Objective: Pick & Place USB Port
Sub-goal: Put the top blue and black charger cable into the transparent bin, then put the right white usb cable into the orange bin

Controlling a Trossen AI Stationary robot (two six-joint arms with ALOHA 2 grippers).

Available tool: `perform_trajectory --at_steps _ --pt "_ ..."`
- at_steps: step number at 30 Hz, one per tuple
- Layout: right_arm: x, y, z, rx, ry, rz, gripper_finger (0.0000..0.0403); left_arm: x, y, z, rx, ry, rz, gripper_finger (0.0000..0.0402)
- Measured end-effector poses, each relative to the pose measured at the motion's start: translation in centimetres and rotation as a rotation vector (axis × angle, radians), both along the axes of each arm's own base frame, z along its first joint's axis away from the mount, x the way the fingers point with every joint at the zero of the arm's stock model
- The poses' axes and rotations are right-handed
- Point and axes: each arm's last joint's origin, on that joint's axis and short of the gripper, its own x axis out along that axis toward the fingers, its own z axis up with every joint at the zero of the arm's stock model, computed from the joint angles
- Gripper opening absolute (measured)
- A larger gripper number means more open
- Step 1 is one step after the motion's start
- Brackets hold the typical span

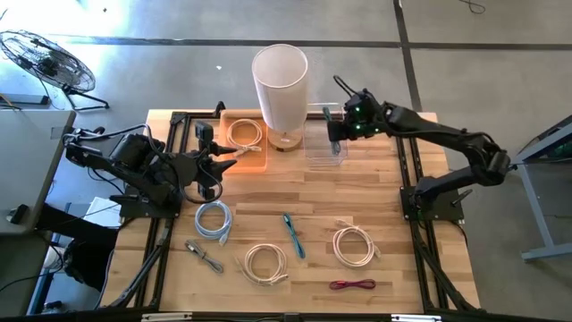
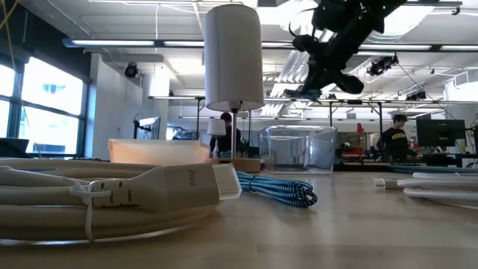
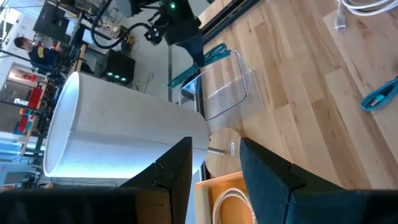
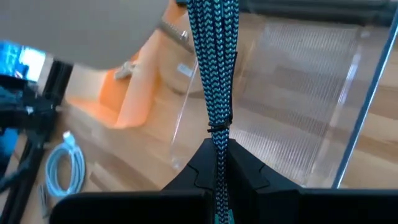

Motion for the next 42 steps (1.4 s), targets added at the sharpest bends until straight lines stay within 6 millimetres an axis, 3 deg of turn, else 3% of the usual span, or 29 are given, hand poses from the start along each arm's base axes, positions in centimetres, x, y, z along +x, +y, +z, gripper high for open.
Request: perform_trajectory --at_steps 5,17,21,25,29,33,42 --pt "-0.3 -0.6 -1.0 -0.043 -0.01 0.0 0.002 0.0 0.0 0.0 -0.009 -0.005 0.006 0.0131" --pt "-0.2 -1.3 -1.1 -0.17 -0.027 0.026 0.0175 0.0 0.0 0.0 -0.006 0.0 0.007 0.0131" --pt "0.4 -1.3 -0.4 -0.209 -0.13 0.149 0.0208 -0.1 0.1 -0.2 0.0 0.016 0.008 0.0131" --pt "1.0 -0.7 0.5 -0.223 -0.281 0.41 0.0223 -0.2 0.1 -0.2 0.002 0.025 0.009 0.0131" --pt "1.0 0.9 1.2 -0.146 -0.407 0.651 0.0226 -0.2 0.1 -0.2 -0.001 0.027 0.004 0.0131" --pt "0.1 4.1 2.2 -0.037 -0.455 0.857 0.0218 -0.2 0.0 -0.4 -0.01 0.043 -0.013 0.0131" --pt "-3.3 10.3 3.7 -0.073 -0.241 0.887 0.0187 -0.2 0.0 -0.4 -0.027 0.047 -0.029 0.0131"
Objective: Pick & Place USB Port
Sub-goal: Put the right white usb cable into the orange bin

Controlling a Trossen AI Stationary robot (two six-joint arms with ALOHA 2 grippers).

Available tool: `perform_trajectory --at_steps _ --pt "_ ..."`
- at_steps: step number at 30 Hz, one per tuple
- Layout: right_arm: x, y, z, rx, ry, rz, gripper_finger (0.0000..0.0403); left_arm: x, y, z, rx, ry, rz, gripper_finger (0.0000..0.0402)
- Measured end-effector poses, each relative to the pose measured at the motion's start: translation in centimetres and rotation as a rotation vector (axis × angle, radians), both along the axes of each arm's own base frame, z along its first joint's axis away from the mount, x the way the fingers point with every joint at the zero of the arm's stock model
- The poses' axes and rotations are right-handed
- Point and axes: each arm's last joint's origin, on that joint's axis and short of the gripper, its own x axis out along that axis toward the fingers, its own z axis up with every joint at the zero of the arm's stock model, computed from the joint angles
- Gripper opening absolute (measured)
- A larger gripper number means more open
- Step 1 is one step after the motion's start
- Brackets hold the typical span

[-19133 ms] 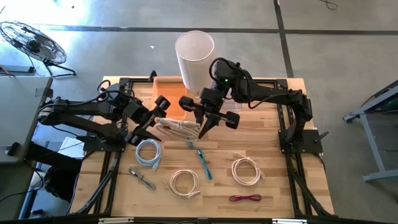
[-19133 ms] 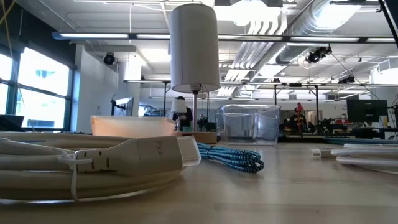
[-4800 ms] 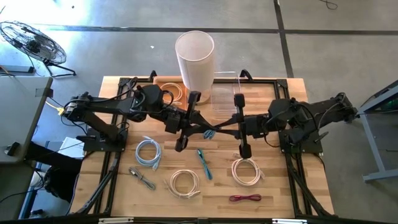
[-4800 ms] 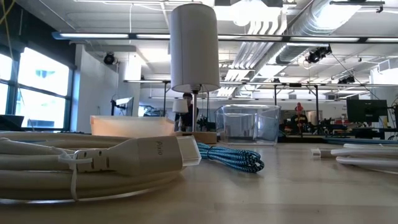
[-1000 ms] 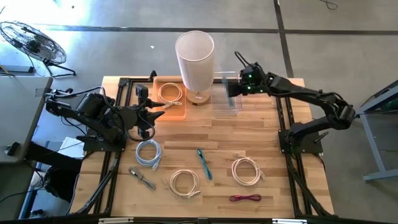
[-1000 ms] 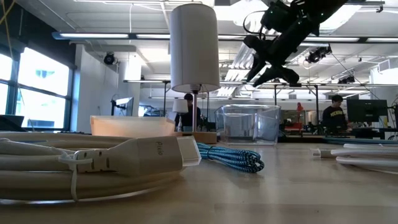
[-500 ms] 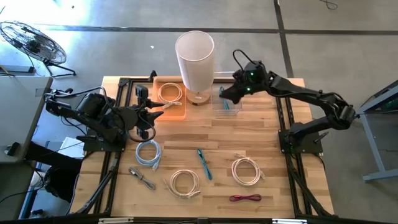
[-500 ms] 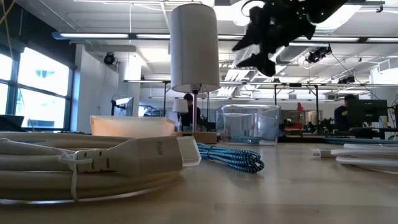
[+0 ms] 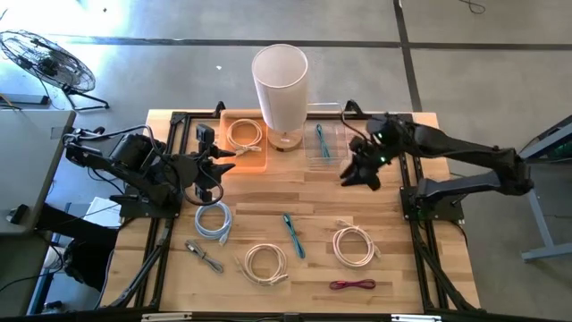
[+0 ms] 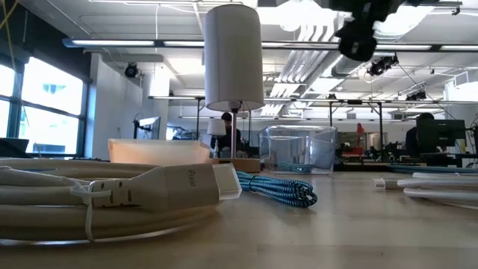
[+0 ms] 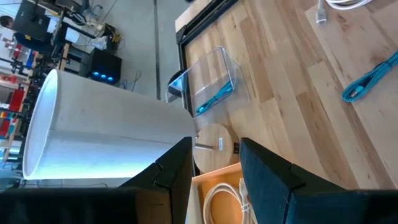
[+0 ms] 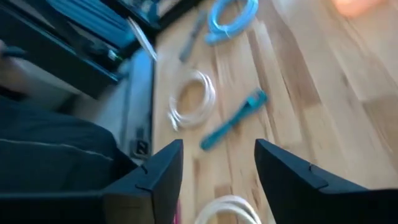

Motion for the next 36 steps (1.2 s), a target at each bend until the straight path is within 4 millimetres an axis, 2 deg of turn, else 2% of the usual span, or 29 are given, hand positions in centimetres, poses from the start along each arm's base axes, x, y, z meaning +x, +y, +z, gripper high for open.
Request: perform_trajectory --at_steps 8,14,19,26,36 --pt "-1.8 5.1 -0.7 -0.142 0.229 -0.062 0.0173 0.0 0.0 0.0 0.001 0.001 0.0 0.0131" --pt "-1.5 9.2 -1.7 -0.19 0.325 -0.022 0.0174 0.0 0.0 0.0 0.001 0.001 0.0 0.0131" --pt "-1.2 11.5 -3.0 -0.262 0.397 -0.003 0.0172 0.0 0.0 0.0 -0.002 0.0 0.002 0.0131" --pt "-0.1 13.5 -5.3 -0.325 0.53 0.001 0.0172 0.0 -0.1 0.0 -0.016 0.005 -0.016 0.0131" --pt "1.6 14.3 -7.9 -0.37 0.646 -0.008 0.0171 0.0 -0.1 0.0 -0.014 0.008 -0.024 0.0131"
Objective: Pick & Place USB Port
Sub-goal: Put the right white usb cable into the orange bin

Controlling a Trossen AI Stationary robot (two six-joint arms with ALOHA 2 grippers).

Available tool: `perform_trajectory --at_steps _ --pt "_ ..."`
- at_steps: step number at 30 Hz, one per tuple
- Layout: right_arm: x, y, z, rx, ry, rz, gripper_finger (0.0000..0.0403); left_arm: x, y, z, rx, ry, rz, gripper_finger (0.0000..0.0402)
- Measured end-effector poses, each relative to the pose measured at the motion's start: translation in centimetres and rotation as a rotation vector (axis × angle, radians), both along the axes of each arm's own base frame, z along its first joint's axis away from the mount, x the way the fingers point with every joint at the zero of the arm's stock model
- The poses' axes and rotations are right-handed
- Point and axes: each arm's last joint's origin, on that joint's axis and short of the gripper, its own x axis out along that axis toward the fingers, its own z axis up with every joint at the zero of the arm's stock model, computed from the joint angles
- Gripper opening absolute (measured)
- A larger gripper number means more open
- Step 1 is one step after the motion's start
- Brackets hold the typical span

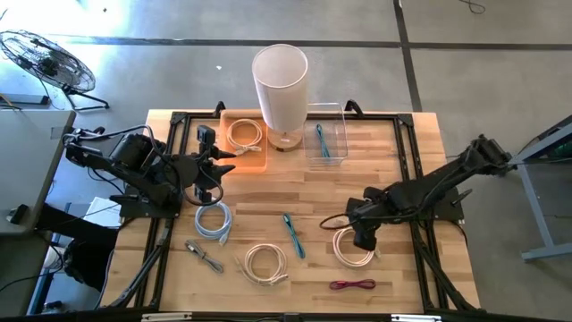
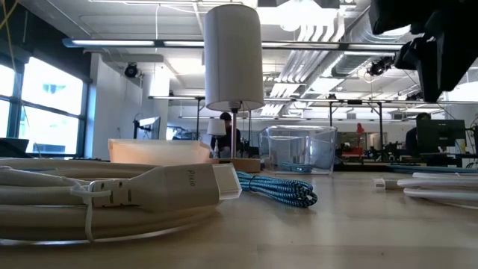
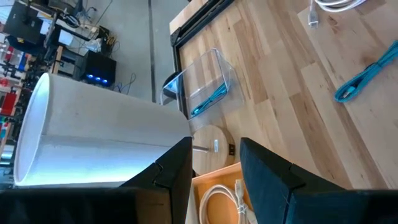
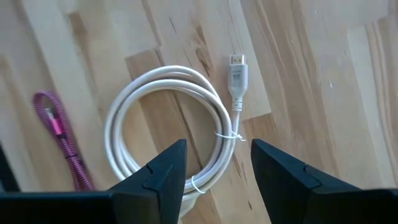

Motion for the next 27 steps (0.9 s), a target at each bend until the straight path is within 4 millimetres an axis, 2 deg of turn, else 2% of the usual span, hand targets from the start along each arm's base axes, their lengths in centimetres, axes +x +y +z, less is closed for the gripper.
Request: perform_trajectory --at_steps 6,16,27 --pt "0.4 0.2 -0.7 0.003 0.032 -0.006 0.0166 0.0 -0.1 0.0 -0.02 0.006 -0.023 0.0131" --pt "0.4 0.1 -0.7 -0.044 0.014 -0.018 0.0162 0.1 -0.1 -0.1 -0.029 0.004 -0.02 0.0131" --pt "0.3 0.0 -0.7 -0.07 0.019 -0.016 0.0156 1.1 -0.6 -0.7 -0.053 0.045 -0.05 0.0131"
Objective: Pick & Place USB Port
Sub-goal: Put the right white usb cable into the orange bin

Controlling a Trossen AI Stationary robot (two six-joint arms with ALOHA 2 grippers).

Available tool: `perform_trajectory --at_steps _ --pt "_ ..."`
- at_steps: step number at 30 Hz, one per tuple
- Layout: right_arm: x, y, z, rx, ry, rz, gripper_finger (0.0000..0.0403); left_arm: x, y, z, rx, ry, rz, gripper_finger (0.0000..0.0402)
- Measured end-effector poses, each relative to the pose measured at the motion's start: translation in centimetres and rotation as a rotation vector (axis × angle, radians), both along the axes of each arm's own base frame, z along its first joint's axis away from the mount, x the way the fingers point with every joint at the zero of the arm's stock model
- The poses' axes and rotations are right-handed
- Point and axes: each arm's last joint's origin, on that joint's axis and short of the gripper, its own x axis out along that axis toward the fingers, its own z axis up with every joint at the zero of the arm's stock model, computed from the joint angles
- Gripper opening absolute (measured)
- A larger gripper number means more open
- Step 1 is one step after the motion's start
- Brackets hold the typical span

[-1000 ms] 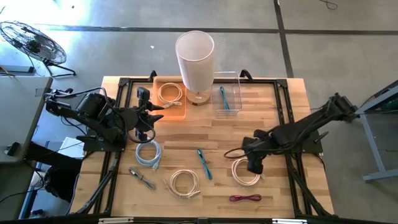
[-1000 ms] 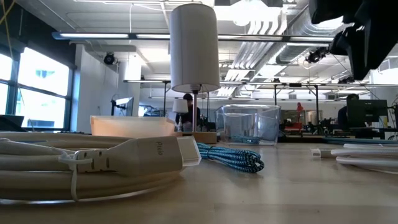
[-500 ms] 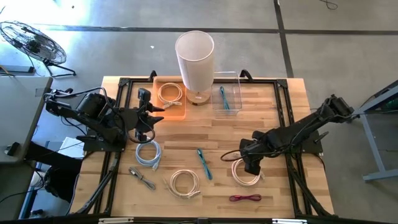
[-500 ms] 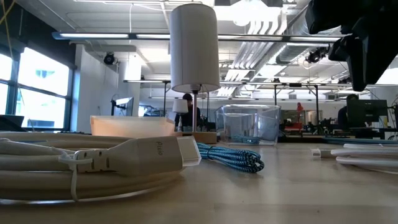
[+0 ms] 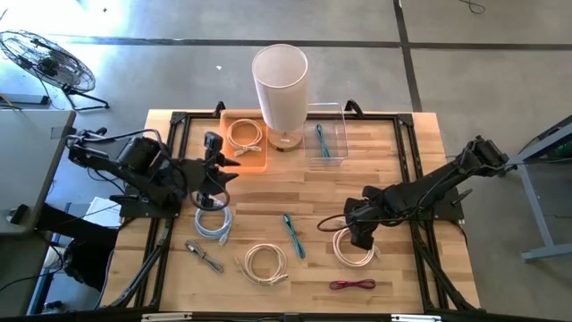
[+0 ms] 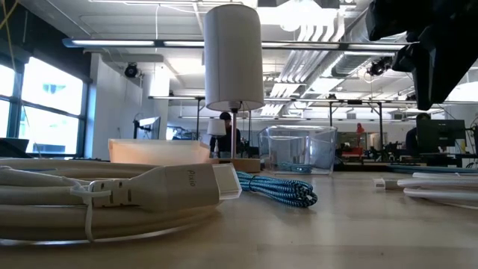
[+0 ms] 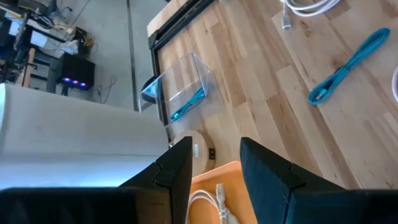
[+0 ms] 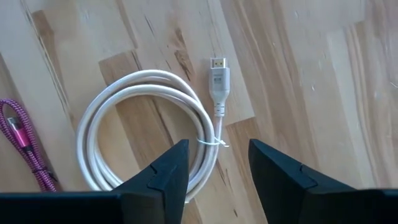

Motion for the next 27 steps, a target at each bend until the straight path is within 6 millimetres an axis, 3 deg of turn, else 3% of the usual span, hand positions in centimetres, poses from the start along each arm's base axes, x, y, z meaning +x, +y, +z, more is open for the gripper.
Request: perform_trajectory --at_steps 27 --pt "-0.53 -0.01 -0.12 0.06 0.078 -0.06 0.0156 0.46 -0.22 -0.3 0.003 0.024 -0.02 0.0131"
